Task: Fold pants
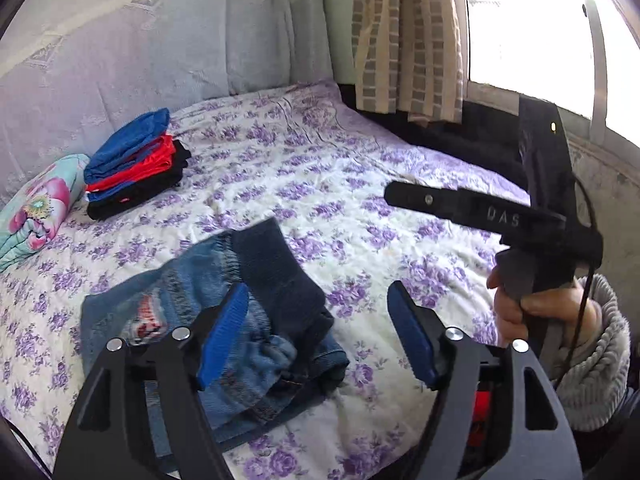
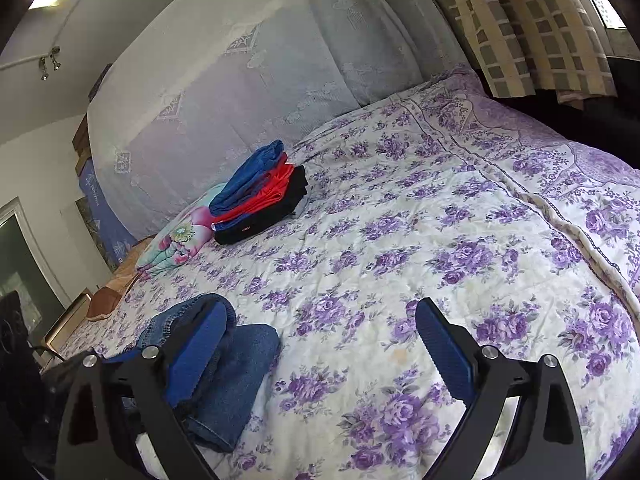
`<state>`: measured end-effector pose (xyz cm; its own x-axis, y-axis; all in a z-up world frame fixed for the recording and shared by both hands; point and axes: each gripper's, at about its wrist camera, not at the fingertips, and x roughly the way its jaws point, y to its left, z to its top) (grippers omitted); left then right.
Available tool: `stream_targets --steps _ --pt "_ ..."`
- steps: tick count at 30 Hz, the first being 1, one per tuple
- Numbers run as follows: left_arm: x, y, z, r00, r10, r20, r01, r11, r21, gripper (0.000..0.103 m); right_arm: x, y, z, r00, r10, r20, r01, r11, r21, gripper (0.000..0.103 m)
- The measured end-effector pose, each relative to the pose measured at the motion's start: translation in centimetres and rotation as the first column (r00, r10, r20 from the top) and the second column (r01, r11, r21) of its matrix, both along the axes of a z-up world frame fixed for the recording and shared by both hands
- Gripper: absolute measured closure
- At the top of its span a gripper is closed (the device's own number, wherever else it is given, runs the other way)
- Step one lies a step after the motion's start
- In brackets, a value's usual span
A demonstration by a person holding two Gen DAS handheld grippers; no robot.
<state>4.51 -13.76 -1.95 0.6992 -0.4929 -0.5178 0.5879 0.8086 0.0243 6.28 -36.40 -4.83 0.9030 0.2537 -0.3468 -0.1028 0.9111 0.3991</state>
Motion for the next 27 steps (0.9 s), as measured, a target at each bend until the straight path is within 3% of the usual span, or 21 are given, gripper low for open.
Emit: stream_targets --steps 3,8,11,15,17,19,21,24,27 --pt "0.2 4.8 1.6 0.993 0.115 0.009 -0.114 0.992 -0.061 0.028 -1.0 1.8 1.0 0.999 0.012 0.044 -0.010 0.999 -0.047 0.007" --pt "2.2 12.4 1.2 0.948 0.316 -0.048 -0.319 0.944 -0.087 0.025 -1.8 8.4 2.2 0.991 0.107 0.075 -0.089 0.972 -0.215 0.007" --pt "2.5 13.8 -0.2 0.937 0.343 -0.070 -0.348 0.935 -0.073 0.025 -1.4 12.2 2.0 0.992 0.111 0.056 -0.084 0.929 -0.360 0.007" --pt "3.6 12.6 -4.6 0.942 0.304 -0.138 -0.305 0.952 0.021 0.024 1.2 13.3 -1.5 0.993 0.053 -0.110 -0.099 0.874 -0.476 0.004" --pt "3.9 12.3 -6.9 0.946 0.275 -0.171 -0.277 0.961 0.013 0.019 2.1 11.8 -4.1 0.980 0.066 -0.186 -0.141 0.893 -0.428 0.004" --pt "3.6 12.2 -7.6 0.946 0.297 -0.129 -0.300 0.954 -0.002 0.014 2.5 10.2 -4.9 0.971 0.105 -0.217 -0.170 0.935 -0.310 0.004" --pt "3.7 12.4 -7.2 0.945 0.295 -0.141 -0.298 0.954 -0.006 0.014 2.5 10.3 -4.6 0.969 0.105 -0.224 -0.173 0.936 -0.307 0.004" --pt "3.5 13.8 -5.8 0.944 0.281 -0.172 -0.295 0.953 -0.063 0.019 1.1 11.3 -2.6 0.981 0.092 -0.170 -0.149 0.919 -0.364 0.004" --pt "2.8 14.7 -3.3 0.943 0.318 -0.096 -0.326 0.942 -0.075 0.019 -0.6 12.1 1.0 0.991 0.123 -0.056 -0.135 0.918 -0.374 0.004"
